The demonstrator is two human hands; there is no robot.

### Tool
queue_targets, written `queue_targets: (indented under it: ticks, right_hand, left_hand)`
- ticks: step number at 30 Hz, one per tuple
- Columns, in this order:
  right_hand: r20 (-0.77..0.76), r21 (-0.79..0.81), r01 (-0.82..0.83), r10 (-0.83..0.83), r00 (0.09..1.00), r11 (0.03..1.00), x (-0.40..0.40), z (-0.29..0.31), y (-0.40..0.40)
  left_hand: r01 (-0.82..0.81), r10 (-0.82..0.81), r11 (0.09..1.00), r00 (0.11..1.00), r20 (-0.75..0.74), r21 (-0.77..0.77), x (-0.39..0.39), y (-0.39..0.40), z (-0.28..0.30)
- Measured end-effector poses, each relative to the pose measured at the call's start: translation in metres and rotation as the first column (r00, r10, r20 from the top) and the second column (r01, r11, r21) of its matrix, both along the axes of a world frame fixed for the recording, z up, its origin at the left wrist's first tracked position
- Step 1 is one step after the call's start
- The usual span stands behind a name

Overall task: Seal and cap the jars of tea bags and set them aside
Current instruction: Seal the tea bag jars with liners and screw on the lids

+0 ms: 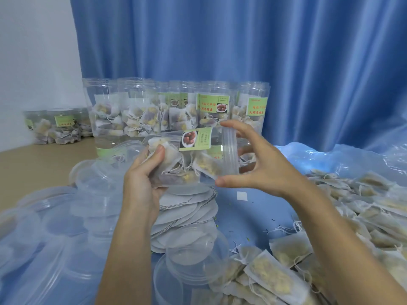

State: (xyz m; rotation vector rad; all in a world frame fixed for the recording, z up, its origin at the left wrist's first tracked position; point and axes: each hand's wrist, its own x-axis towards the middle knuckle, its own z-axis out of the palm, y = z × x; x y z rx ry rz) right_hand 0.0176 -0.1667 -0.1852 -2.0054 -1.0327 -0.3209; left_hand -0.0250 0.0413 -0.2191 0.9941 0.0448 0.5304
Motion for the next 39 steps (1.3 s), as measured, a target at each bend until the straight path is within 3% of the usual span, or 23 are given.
queue_targets:
  ticks: [1,4,9,13,17,19,20,21,22,23,24,26,30,36,39]
  right_hand:
    - [0.021,0.065,0.032,-0.034,0.999,0.997,0.0,-0.003,0.004]
    - [-0.126,0.286,0.068,-0.033,0.991,0.956,-0.001,-0.01,0.014]
    - [-0.312,0.254,0.091,-0.007,0.95,0.963,0.001,-0.007,0.016]
    - [-0.227,0.313,-0.041,0.117,0.967,0.949,-0.003,-0.009,0.02]
    - [-0.147,0.447,0.011,0.061,0.987,0.895,-0.005,-0.011,0.025]
    - [-0.121,0.507,0.04,0.026,0.992,0.861,-0.005,-0.009,0.023]
    - [-0.101,0.517,0.058,-0.006,0.995,0.854,-0.006,-0.007,0.023]
    - [-0.09,0.526,0.076,-0.033,0.995,0.847,-0.007,-0.004,0.024]
    - [-0.088,0.534,0.095,-0.056,0.994,0.84,-0.01,-0.002,0.026]
    - [-0.087,0.541,0.112,-0.077,0.993,0.833,-0.012,0.0,0.029]
    - [-0.084,0.546,0.124,-0.093,0.992,0.829,-0.016,0.002,0.033]
    - [-0.09,0.57,0.128,-0.093,0.992,0.811,-0.025,0.006,0.043]
    - [-0.061,0.561,0.002,0.039,0.997,0.828,-0.04,0.016,0.062]
    - [0.018,0.424,-0.116,0.12,0.993,0.898,-0.071,0.039,0.122]
    - [0.003,0.35,-0.162,0.172,0.985,0.923,-0.087,0.046,0.167]
  left_hand:
    - [-0.004,0.004,1.0,1.0,0.011,-0.012,0.001,0.001,0.0]
    - [-0.034,0.034,0.999,0.997,0.064,0.005,-0.001,0.002,0.0]
    - [-0.024,0.025,0.999,0.997,0.07,-0.025,-0.001,0.003,-0.001]
    - [0.044,-0.044,0.999,0.997,-0.065,-0.005,-0.004,0.0,0.001]
    - [0.028,0.011,0.981,0.98,-0.199,0.194,-0.009,-0.014,0.013]
    - [-0.137,0.259,0.878,0.941,-0.216,0.458,-0.011,-0.015,0.022]
    - [-0.266,0.434,0.714,0.894,-0.112,0.647,-0.014,-0.013,0.025]
    - [-0.342,0.494,0.519,0.868,0.052,0.784,-0.02,-0.013,0.031]
    - [-0.363,0.425,0.378,0.885,0.189,0.852,-0.027,-0.016,0.037]
    - [-0.327,0.294,0.335,0.927,0.231,0.884,-0.032,-0.02,0.041]
    - [-0.253,0.188,0.33,0.962,0.2,0.909,-0.037,-0.025,0.047]
    - [-0.251,0.156,0.317,0.965,0.21,0.915,-0.041,-0.026,0.055]
    - [-0.397,0.271,0.268,0.905,0.327,0.878,-0.054,-0.003,0.073]
    - [-0.34,0.387,0.214,0.89,0.241,0.916,-0.103,0.074,0.083]
    - [-0.304,0.46,0.257,0.874,0.161,0.917,-0.136,0.121,0.083]
